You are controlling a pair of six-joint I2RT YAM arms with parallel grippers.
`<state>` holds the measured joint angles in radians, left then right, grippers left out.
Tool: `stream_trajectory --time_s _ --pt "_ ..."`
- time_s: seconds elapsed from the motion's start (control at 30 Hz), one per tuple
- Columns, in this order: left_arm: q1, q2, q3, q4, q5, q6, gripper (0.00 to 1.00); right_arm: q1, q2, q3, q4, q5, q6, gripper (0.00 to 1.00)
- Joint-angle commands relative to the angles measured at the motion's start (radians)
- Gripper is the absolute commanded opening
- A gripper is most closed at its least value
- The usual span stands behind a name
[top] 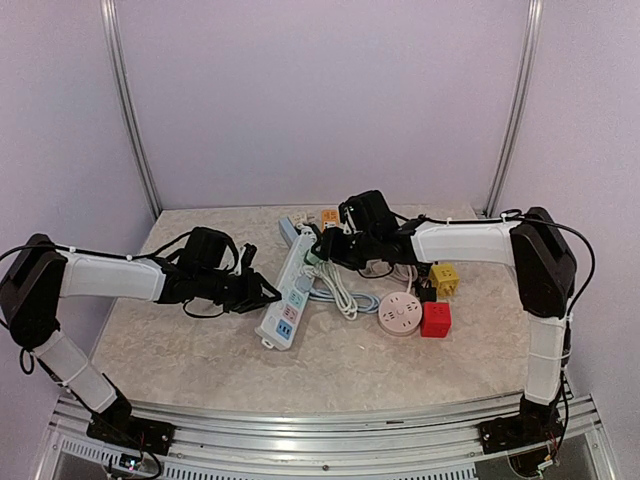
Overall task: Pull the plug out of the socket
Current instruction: Remove the plug from the socket.
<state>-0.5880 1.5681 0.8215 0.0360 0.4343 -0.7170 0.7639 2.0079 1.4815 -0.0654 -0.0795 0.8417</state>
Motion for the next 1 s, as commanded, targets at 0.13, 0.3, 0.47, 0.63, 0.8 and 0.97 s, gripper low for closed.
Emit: stream_trajectory --time_s 0.13,0.3,0.47,0.63,0.8,0.97 --pt "-0.060 -0.026 -0.017 0.062 0.046 0.008 0.00 0.011 0.100 0.094 -0.047 0.008 0.007 0.53" --pt "-0.072 -0.028 -0.018 0.061 0.041 0.009 0.00 0.011 0.135 0.146 -0.080 0.024 -0.005 0.48" --pt "-0.083 -0.026 -0.017 0.058 0.042 0.013 0.00 0.011 0.144 0.149 -0.077 0.030 -0.003 0.40" --pt "-0.098 -0.022 -0.017 0.053 0.037 0.014 0.01 0.009 0.170 0.168 -0.089 0.038 0.004 0.21" --pt "-0.099 -0.018 -0.014 0.054 0.044 0.016 0.18 0.009 0.162 0.163 -0.086 0.023 0.003 0.00" --pt "-0.082 -0.027 -0.002 0.043 0.036 0.028 0.59 0.013 0.128 0.119 -0.060 -0.018 0.003 0.00"
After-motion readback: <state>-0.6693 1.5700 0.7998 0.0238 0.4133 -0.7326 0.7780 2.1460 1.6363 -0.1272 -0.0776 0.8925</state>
